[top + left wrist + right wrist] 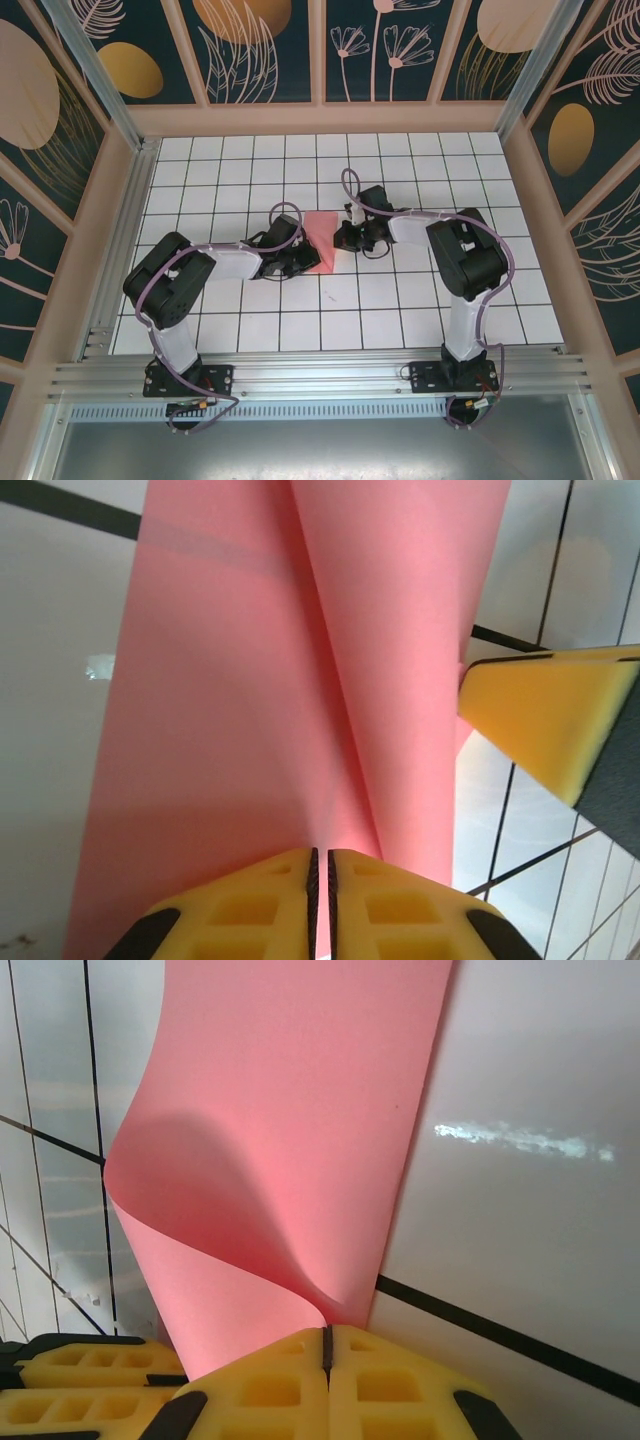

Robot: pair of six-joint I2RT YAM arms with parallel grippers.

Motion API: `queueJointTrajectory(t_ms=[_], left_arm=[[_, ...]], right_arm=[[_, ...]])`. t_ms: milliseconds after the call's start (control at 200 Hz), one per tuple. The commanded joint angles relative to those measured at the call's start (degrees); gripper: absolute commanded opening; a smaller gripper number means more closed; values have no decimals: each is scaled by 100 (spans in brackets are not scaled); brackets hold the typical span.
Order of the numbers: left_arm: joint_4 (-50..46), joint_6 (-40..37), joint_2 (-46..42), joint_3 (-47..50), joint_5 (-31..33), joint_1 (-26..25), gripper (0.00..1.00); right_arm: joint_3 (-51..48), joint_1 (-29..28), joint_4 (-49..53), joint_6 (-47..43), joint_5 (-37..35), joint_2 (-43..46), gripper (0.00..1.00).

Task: Fold a paper plane with a square sheet of paper (pick it up from the middle)
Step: Fold the triangle a second time at the center of the table.

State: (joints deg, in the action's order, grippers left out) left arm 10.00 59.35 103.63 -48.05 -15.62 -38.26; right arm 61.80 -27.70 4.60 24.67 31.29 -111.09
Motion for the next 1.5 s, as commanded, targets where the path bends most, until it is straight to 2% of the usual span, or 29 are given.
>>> queueJointTrajectory(t_ms=[0, 450, 1496], left_arm=[[-257, -204, 111, -152, -13, -17, 10], [-625, -483, 236, -305, 30, -22, 0], [-789, -550, 236, -380, 68, -19, 0]], right_arm=[[233, -42, 142, -202, -30, -145, 1], [496, -44, 348, -479, -169, -291, 1], [689, -51, 462, -612, -140, -512, 2]])
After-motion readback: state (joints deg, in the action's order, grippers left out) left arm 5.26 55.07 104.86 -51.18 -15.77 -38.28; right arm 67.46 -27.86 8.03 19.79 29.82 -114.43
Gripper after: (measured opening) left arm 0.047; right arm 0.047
